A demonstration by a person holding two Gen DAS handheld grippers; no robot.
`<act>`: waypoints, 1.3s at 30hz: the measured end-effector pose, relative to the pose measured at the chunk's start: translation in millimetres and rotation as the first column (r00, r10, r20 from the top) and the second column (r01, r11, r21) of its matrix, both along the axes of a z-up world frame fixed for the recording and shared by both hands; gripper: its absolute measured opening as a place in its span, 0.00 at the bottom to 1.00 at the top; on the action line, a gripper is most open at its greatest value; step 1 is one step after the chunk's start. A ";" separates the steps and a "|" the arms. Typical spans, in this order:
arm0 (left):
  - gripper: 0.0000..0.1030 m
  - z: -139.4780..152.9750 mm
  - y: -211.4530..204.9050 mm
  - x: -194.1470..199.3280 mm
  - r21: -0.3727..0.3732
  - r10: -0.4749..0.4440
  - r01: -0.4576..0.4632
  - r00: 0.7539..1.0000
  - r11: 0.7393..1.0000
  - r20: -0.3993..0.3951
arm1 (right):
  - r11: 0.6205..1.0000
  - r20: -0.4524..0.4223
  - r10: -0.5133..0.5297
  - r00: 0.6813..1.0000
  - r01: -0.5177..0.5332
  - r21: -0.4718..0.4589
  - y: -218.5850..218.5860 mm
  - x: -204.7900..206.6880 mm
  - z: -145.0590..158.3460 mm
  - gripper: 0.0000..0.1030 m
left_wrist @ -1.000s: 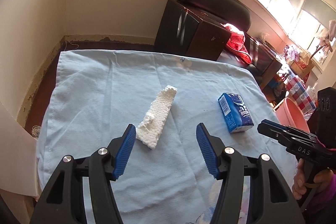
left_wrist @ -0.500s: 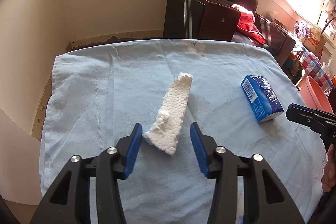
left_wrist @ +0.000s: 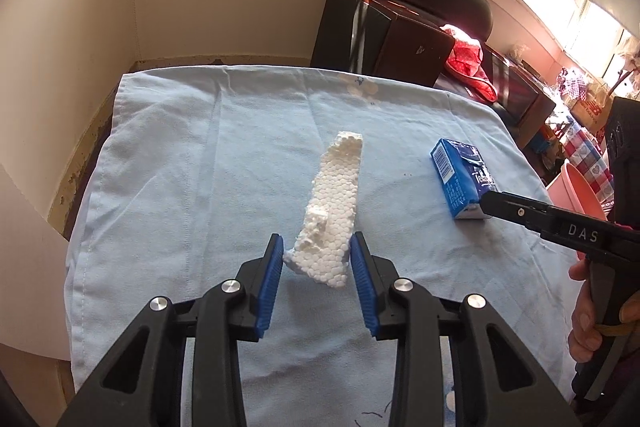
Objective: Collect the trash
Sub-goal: 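Grasp the white foam strip with the left tool while the right grasps the blue Tempo pack, then lift the foam strip and Tempo pack and carry both over the pink bucket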
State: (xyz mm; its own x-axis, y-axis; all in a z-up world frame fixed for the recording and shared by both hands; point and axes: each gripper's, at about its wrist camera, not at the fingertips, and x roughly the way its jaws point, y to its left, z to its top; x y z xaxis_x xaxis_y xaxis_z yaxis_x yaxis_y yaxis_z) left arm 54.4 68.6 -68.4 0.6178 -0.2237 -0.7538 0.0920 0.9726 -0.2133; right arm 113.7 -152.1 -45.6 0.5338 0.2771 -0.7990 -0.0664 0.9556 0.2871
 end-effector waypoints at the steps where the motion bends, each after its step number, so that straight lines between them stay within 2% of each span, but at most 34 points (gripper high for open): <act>1: 0.33 -0.3 1.1 -1.4 -0.007 0.004 -0.004 1.000 1.000 -0.003 | 1.000 -0.002 0.001 1.000 -0.001 -0.004 2.9 1.4 0.1 0.45; 4: 0.33 -1.7 2.6 -5.1 -0.020 0.012 -0.012 1.000 1.000 -0.009 | 0.999 -0.001 -0.008 1.000 0.008 -0.038 9.5 5.6 -1.5 0.47; 15: 0.33 -5.5 1.5 -5.9 -0.030 0.019 -0.020 1.000 0.999 -0.019 | 0.999 0.018 -0.017 1.000 0.018 -0.037 19.9 11.2 -5.5 0.49; 21: 0.33 -6.0 0.4 -7.5 -0.017 0.020 -0.021 1.000 1.000 -0.011 | 1.000 0.048 -0.019 0.999 0.020 -0.023 18.7 15.7 -15.4 0.64; 26: 0.33 -6.2 0.2 -6.8 -0.021 0.024 -0.024 1.000 0.999 -0.011 | 1.000 0.081 0.003 0.997 -0.002 -0.010 14.9 15.1 -16.4 0.64; 29: 0.33 -6.1 -0.5 -7.4 -0.019 0.027 -0.028 1.000 0.999 -0.011 | 1.000 0.082 0.010 0.997 -0.009 -0.002 14.3 14.8 -15.7 0.61; 30: 0.33 -6.2 -0.6 -7.7 -0.019 0.029 -0.029 1.000 0.999 -0.011 | 1.000 0.085 0.021 0.996 -0.022 0.011 13.8 14.4 -15.2 0.51; 39: 0.33 -4.5 -1.8 -9.0 -0.019 0.046 -0.046 0.999 0.999 -0.019 | 0.997 0.103 0.073 0.992 -0.074 0.005 10.3 4.9 -10.8 0.45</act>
State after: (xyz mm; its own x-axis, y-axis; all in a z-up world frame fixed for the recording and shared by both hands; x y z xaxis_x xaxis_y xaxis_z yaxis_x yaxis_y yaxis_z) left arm 45.4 66.9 -72.9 0.6136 -0.2099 -0.7612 0.0432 0.9715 -0.2330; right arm 118.6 -141.8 -56.4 0.5910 0.3258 -0.7380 -0.1661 0.9444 0.2839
